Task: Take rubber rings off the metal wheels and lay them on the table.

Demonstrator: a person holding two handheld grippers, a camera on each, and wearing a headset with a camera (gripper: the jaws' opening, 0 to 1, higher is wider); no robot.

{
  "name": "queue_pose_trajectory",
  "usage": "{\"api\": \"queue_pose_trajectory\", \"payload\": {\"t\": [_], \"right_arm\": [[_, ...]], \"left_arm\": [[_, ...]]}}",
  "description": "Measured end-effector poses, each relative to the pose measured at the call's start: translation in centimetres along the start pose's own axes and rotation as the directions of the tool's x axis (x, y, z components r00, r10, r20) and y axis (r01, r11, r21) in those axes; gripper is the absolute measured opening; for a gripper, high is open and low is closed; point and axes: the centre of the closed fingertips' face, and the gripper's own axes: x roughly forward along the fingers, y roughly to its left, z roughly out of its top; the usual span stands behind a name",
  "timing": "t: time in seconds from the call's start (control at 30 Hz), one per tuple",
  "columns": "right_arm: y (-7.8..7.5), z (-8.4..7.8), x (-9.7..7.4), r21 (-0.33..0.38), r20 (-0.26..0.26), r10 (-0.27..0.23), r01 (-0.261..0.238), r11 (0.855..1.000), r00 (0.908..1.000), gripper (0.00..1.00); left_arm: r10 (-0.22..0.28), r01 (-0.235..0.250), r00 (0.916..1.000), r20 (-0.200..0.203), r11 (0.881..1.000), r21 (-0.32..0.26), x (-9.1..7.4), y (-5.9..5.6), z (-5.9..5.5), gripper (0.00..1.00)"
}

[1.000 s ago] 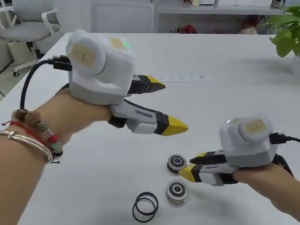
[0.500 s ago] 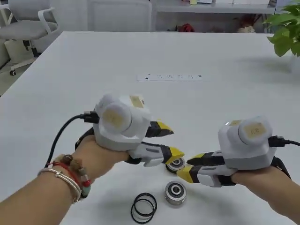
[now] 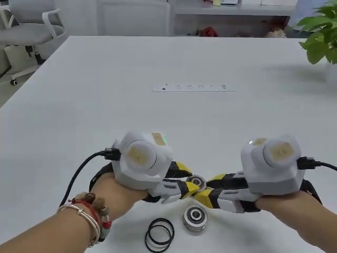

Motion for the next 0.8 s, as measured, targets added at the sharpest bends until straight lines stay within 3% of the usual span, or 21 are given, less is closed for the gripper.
{"api": "queue_pose_trajectory", "payload": {"t": [0.13, 0.33, 0.43, 0.53, 0.7, 0.8], "right_arm": [[-0.03, 0.00, 0.00, -0.010, -0.001, -0.003, 0.003, 1.000, 1.0000, 0.21], [-0.14, 0.03, -0.10, -0.040, 0.003, -0.005, 0.005, 0.999, 1.0000, 0.18], [-0.21, -0.28, -0.25, -0.078, -0.011, -0.001, 0.000, 0.997, 0.9999, 0.12], [-0.32, -0.28, -0.33, -0.067, -0.012, -0.006, 0.005, 0.998, 0.9999, 0.02], [-0.25, -0.30, -0.34, -0.063, -0.018, -0.003, 0.002, 0.998, 0.9998, 0.00], [-0.45, -0.46, -0.38, 0.019, -0.023, -0.005, 0.006, 1.000, 0.9997, 0.00]], "left_arm": [[-0.013, 0.013, 0.9999, -0.004, 1.000, 0.001, 0.19, -0.39, -0.07, 0.15], [0.006, -0.006, 1.0000, 0.000, 1.000, -0.009, 0.18, -0.33, -0.19, 0.14], [0.010, -0.010, 0.9999, 0.002, 1.000, -0.016, 0.09, -0.28, -0.27, 0.14], [0.016, -0.016, 0.9999, 0.003, 1.000, -0.024, -0.11, -0.19, -0.42, 0.14], [0.017, -0.017, 0.9998, 0.003, 1.000, -0.022, -0.20, -0.40, -0.44, 0.14], [0.016, -0.016, 0.9999, -0.002, 1.000, -0.014, -0.24, -0.55, -0.47, 0.14]]}}
